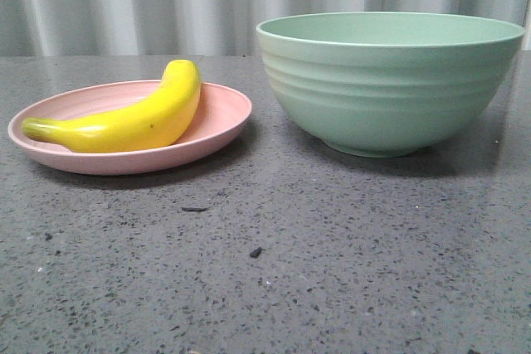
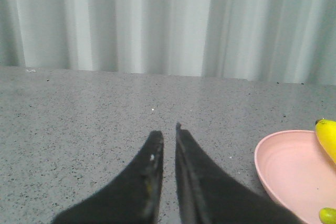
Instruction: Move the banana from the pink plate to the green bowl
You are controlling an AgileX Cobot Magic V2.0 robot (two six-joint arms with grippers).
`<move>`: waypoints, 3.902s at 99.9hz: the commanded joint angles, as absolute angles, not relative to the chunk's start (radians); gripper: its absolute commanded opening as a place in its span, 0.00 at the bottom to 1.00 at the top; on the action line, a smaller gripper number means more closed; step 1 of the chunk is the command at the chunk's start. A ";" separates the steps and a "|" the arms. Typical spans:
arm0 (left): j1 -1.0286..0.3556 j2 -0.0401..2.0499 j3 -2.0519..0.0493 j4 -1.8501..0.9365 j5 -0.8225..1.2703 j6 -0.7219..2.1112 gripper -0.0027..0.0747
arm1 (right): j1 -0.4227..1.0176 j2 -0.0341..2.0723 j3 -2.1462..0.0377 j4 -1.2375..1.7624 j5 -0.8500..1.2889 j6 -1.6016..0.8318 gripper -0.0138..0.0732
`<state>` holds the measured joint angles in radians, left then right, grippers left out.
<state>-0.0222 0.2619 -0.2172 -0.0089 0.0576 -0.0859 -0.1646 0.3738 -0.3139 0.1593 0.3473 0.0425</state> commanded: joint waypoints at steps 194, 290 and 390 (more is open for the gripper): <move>-0.622 1.386 -1.034 -0.016 0.537 0.277 0.52 | -0.172 0.389 -0.347 0.161 0.269 0.038 0.09; -0.622 1.494 -1.034 -0.023 0.489 0.285 0.51 | -0.172 0.389 -0.347 0.161 0.269 0.038 0.09; -0.628 1.462 -1.204 -0.117 0.620 0.285 0.27 | -0.052 0.454 -0.566 0.040 0.592 0.013 0.09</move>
<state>-0.6142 1.5250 -1.1374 -0.0794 0.6529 0.2877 -0.0791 0.4094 -0.4784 0.0618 0.5979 0.0378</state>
